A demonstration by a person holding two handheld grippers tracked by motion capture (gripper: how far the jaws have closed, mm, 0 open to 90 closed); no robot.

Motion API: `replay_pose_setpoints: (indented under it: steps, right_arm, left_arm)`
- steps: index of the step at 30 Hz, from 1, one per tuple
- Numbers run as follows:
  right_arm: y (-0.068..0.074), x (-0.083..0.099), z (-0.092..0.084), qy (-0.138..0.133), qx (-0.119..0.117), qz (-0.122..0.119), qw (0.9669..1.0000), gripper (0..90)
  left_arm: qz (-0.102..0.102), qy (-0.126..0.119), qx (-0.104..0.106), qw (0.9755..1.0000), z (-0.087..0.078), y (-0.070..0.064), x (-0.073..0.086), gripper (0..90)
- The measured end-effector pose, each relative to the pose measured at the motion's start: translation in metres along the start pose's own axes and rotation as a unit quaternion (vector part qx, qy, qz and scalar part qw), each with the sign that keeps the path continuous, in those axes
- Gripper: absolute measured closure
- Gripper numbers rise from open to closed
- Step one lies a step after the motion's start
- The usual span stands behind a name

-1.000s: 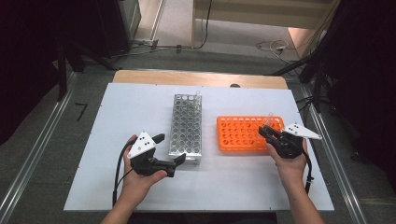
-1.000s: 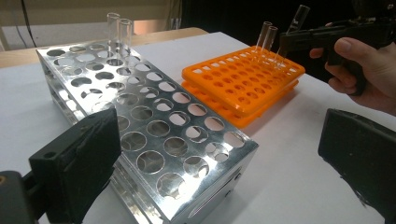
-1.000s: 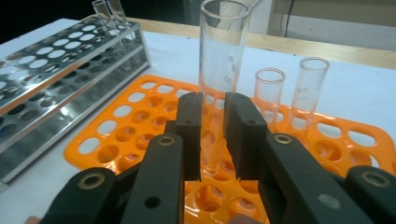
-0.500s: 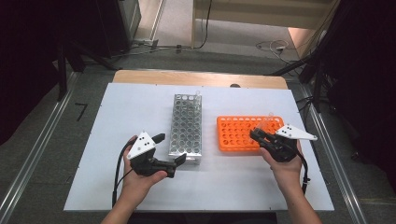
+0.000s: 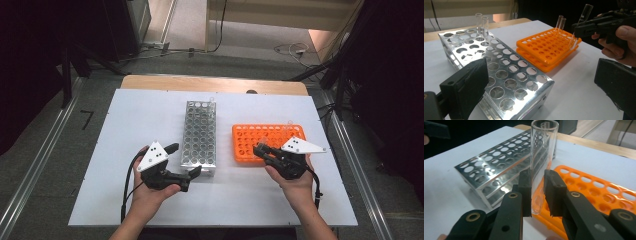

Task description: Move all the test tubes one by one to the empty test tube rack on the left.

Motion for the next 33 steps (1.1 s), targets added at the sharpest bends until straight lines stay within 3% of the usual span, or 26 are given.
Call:
replay_pose_setpoints:
  steps: [19,33]
  right_arm:
    - [0.051,-0.017,0.012,-0.006,-0.079,-0.031,0.9964,73.9]
    - [0.08,-0.023,0.019,-0.004,-0.116,-0.048,0.9921,73.9]
  left_arm:
    - [0.01,0.003,0.037,0.9992,0.003,-0.022,-0.001,1.3]
    - [0.021,0.006,0.071,0.9973,0.005,-0.041,0.0,5.1]
Point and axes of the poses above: each handheld gripper's, and its own axes: z roughly forward along the jaws, x roughly out of its underside, y roughly to its left, the point moved 5 cm from there along z, roughly forward along the jaws, and after that the axes turned 14 degrees about -z, right-handed, at the moved point
